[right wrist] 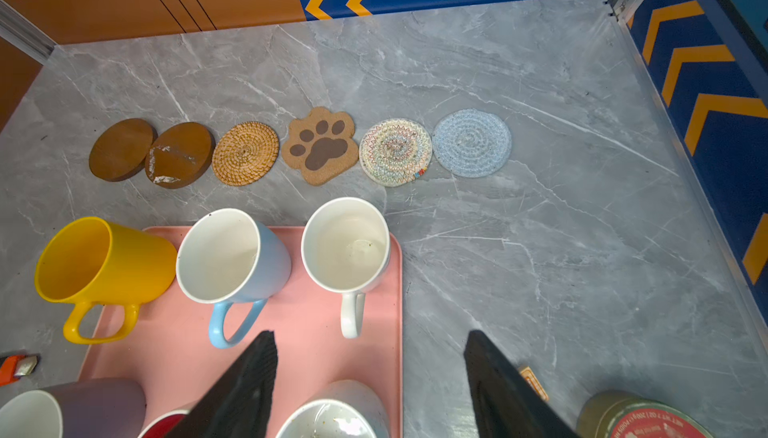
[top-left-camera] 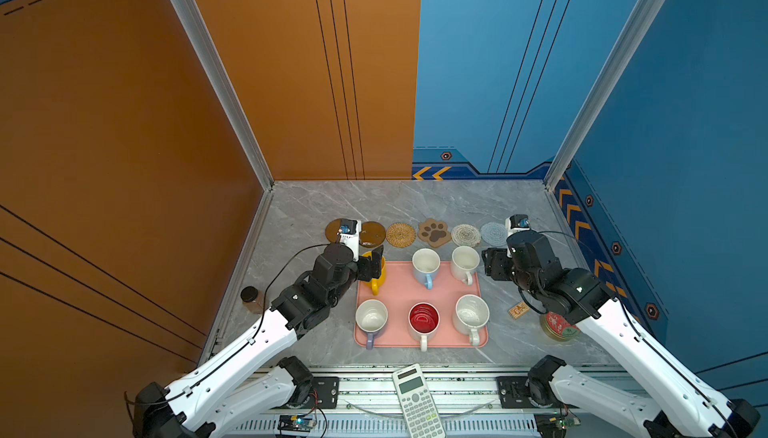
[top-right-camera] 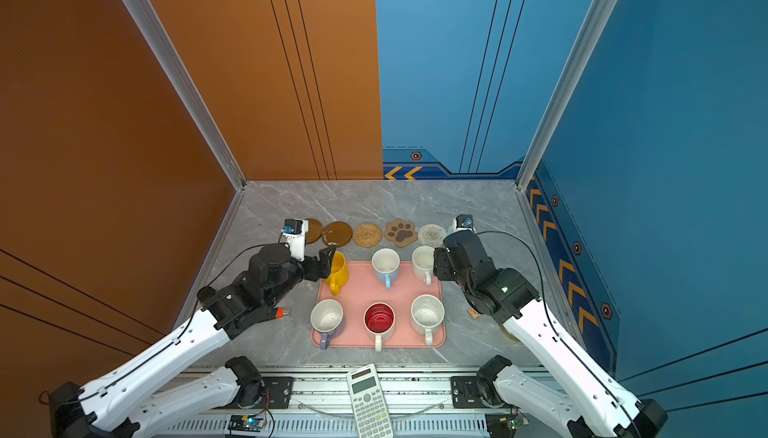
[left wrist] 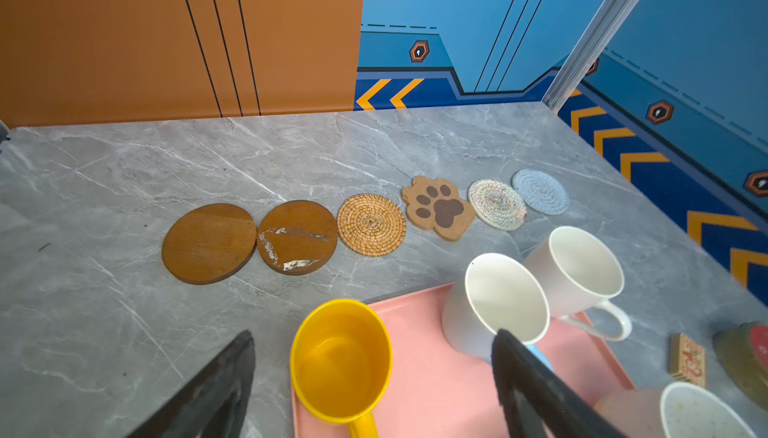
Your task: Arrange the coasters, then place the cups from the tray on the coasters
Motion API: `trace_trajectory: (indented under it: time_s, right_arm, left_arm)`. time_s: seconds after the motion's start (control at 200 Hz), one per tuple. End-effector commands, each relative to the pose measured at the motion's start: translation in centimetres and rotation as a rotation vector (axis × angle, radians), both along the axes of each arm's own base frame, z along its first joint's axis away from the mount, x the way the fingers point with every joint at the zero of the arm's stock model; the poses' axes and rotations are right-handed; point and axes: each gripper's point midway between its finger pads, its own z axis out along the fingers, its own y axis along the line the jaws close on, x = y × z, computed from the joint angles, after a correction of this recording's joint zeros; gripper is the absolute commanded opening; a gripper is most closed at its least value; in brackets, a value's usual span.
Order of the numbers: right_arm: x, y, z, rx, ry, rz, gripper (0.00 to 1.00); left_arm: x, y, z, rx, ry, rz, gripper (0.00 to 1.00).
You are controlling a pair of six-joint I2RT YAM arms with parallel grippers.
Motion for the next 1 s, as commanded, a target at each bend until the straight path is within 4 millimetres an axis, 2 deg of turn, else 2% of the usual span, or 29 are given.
trace_trajectory:
  time_s: [0.0, 0.105, 0.14, 0.36, 0.546, 0.816, 0.846, 0.996]
  right_arm:
    - [-1.3, -1.3, -1.3, -0.051, 0.031, -0.065, 0.72]
    - [-1.5, -0.9, -2.1, -0.069, 0.050, -0.070, 0.73]
    - [-1.7, 0.0, -2.5, -0.079, 0.058, -0.039, 0.74]
    - [-1.3, 0.9, -4.4, -0.117, 0.114, -0.036, 0.79]
    - [-0.6, 2.6, -5.7, -0.056, 0.112, 0.003, 0.86]
    - [-0.3, 3.0, -8.4, -0.076, 0.206, 0.005, 0.88]
    - [0.2, 2.2, -8.7, -0.071, 0.220, -0.026, 0.88]
    - [0.7, 2.1, -9.5, -0.065, 0.258, -0.033, 0.86]
  left_arm:
    - [0.5, -0.3, 0.6, -0.016, -0.068, 0.008, 0.93]
    - [1.1, -0.5, 0.1, 0.000, -0.068, 0.013, 0.96]
    - [1.2, -0.5, -0.1, 0.007, -0.067, 0.017, 0.97]
    - [1.9, 0.0, -1.0, 0.052, -0.070, 0.054, 1.00]
    - [2.2, 0.5, -1.6, 0.042, -0.079, 0.065, 0.98]
    - [2.7, 1.3, -2.6, 0.050, -0.054, 0.094, 0.98]
    - [2.8, 1.4, -2.6, 0.048, -0.053, 0.097, 0.98]
    - [3.1, 1.6, -2.9, 0.044, -0.049, 0.106, 0.98]
